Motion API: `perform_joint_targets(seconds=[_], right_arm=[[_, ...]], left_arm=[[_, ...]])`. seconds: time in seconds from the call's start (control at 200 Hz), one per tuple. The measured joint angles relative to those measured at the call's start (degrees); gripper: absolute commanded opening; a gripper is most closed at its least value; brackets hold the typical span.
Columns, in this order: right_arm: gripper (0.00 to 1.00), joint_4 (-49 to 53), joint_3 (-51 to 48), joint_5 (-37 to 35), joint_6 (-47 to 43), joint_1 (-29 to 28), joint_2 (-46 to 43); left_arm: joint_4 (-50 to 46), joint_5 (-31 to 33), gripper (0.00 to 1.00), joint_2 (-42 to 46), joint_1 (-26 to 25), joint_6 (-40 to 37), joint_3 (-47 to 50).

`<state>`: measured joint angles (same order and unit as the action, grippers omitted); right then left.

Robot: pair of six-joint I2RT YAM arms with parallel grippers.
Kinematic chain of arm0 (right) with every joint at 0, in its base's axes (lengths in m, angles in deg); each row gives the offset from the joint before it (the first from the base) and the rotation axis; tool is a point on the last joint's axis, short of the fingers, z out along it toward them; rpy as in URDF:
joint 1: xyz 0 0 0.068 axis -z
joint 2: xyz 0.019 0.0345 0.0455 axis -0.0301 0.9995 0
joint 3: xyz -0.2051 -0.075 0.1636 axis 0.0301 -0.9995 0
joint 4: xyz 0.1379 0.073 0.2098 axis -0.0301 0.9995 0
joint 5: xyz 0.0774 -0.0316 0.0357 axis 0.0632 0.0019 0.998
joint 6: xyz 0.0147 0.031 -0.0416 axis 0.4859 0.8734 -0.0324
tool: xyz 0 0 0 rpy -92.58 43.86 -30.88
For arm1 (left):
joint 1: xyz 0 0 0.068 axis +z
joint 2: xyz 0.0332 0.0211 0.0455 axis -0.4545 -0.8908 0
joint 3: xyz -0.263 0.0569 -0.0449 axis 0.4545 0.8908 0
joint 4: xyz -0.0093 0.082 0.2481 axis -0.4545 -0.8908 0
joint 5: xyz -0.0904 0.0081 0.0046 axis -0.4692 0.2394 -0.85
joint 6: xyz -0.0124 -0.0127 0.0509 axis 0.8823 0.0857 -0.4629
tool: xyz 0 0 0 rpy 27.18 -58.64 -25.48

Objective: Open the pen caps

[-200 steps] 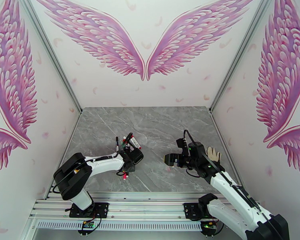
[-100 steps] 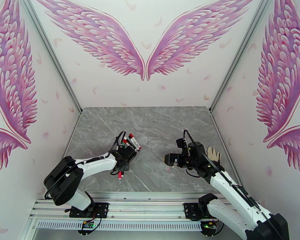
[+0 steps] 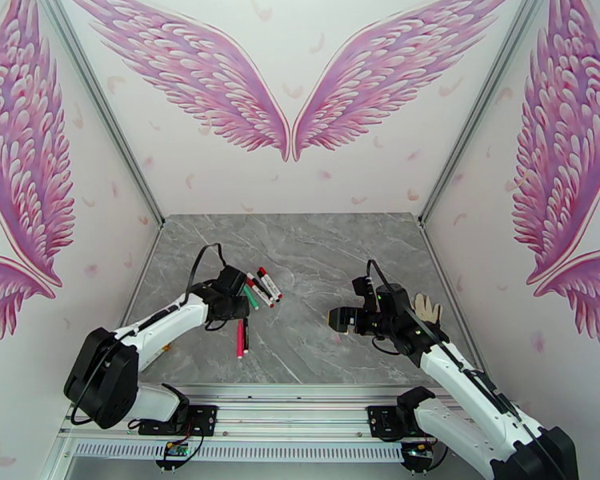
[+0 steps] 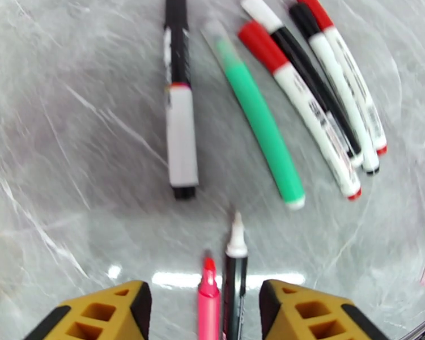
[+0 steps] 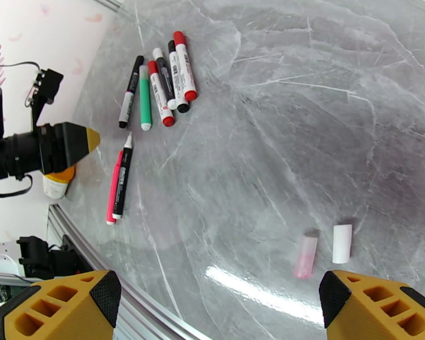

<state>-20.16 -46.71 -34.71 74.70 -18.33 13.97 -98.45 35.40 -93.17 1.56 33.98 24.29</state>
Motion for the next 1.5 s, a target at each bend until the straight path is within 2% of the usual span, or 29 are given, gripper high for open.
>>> perform_joint_targets(seconds=[0.195,0.37,0.745,0.91,1.079,1.319,1.499], right_arm=[[0.99,0.4,0.0,-0.3,0.0,0.0,0.0],[0.99,1.2,0.0,-0.5,0.0,0.0,0.0],[0.99,1.7,0.0,-1.0,0.0,0.0,0.2],[0.99,1.7,0.0,-1.2,0.0,0.0,0.8],[0.99,1.7,0.0,-1.4,0.0,0.0,1.2],[0.99,1.7,0.0,-1.4,0.0,0.0,1.3],[0.99,1.7,0.0,-1.4,0.0,0.0,1.3]], left_arm=[[1.4,-2.8,0.48,-8.0,7.7,-4.7,-3.2],[2.6,-4.4,0.46,-13.6,10.3,-7.0,-6.0],[5.5,-7.5,0.49,-17.7,10.5,-8.0,-10.5],[5.6,-7.1,0.43,-21.1,10.5,-7.7,-12.2],[5.2,-5.7,0.31,-23.9,10.3,-7.7,-14.3],[2.0,0.0,0.25,-26.1,9.9,-7.6,-17.5],[1.2,1.1,0.20,-26.7,9.7,-7.6,-17.8]])
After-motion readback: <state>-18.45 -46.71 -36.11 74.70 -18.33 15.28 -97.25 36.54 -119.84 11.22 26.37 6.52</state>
